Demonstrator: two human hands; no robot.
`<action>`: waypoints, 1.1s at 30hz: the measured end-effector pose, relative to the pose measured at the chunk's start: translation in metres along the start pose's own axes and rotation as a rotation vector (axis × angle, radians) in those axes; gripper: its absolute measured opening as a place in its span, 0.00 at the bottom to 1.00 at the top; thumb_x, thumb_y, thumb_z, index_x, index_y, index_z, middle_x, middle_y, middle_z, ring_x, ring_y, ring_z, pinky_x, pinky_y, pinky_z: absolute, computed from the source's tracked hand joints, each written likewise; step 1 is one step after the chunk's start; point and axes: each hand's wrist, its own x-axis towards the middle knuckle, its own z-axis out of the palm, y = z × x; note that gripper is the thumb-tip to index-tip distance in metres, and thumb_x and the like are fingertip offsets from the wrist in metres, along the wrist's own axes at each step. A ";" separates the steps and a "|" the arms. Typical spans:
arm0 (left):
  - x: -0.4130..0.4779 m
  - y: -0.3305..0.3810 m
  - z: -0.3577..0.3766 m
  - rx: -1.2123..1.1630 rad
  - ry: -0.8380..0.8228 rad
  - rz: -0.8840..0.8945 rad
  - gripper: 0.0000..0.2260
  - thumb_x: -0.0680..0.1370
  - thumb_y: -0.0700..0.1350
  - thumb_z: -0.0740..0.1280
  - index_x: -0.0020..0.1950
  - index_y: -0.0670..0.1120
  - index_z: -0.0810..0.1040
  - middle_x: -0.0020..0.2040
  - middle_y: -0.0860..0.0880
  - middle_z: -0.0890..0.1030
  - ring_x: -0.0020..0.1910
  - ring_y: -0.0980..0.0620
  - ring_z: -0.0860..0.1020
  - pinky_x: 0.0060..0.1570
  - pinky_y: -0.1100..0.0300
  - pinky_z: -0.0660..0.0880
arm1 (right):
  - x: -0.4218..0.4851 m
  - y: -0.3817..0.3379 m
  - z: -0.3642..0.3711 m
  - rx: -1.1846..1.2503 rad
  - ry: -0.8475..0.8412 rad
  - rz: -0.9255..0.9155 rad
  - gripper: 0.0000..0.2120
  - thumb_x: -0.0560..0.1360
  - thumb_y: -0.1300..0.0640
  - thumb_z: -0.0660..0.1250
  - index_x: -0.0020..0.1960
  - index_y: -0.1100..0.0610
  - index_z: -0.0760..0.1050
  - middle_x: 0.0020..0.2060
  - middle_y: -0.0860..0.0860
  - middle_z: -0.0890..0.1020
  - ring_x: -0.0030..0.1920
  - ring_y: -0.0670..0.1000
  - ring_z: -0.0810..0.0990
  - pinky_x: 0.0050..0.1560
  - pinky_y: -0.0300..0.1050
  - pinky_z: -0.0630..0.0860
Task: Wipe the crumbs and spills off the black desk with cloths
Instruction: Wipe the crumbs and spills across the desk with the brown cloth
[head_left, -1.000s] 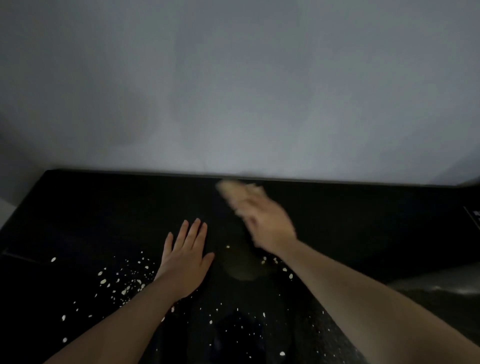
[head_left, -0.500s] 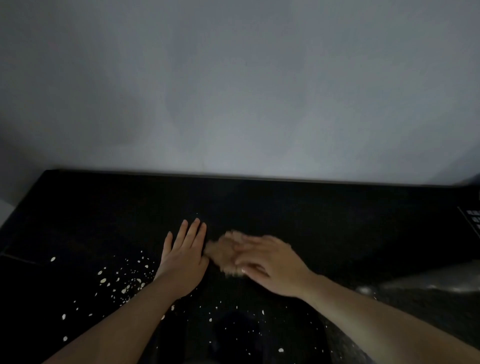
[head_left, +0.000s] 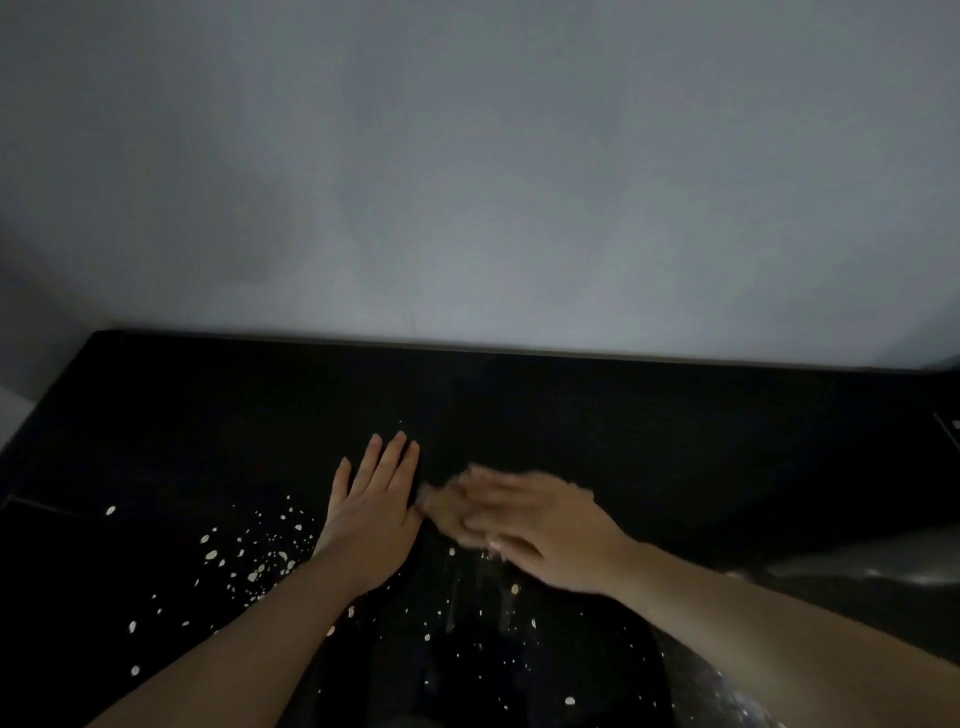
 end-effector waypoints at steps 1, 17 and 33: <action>0.000 0.000 0.000 -0.001 0.001 0.004 0.27 0.82 0.53 0.46 0.76 0.48 0.36 0.74 0.53 0.32 0.74 0.51 0.33 0.72 0.50 0.36 | -0.010 -0.002 -0.001 -0.008 -0.019 -0.074 0.18 0.77 0.50 0.55 0.65 0.46 0.72 0.68 0.41 0.71 0.72 0.41 0.57 0.70 0.43 0.57; -0.003 0.006 0.001 0.026 0.025 -0.022 0.26 0.82 0.52 0.47 0.76 0.48 0.39 0.77 0.51 0.38 0.75 0.49 0.36 0.73 0.49 0.39 | -0.045 0.006 -0.011 0.078 0.020 -0.118 0.14 0.76 0.55 0.60 0.61 0.48 0.76 0.62 0.42 0.77 0.68 0.40 0.65 0.69 0.46 0.65; -0.028 0.017 0.004 0.018 0.017 0.027 0.25 0.83 0.50 0.46 0.76 0.48 0.38 0.75 0.54 0.36 0.75 0.50 0.37 0.72 0.52 0.39 | -0.026 0.009 -0.006 0.054 0.191 0.305 0.17 0.79 0.56 0.59 0.66 0.46 0.72 0.68 0.42 0.71 0.71 0.40 0.59 0.72 0.50 0.61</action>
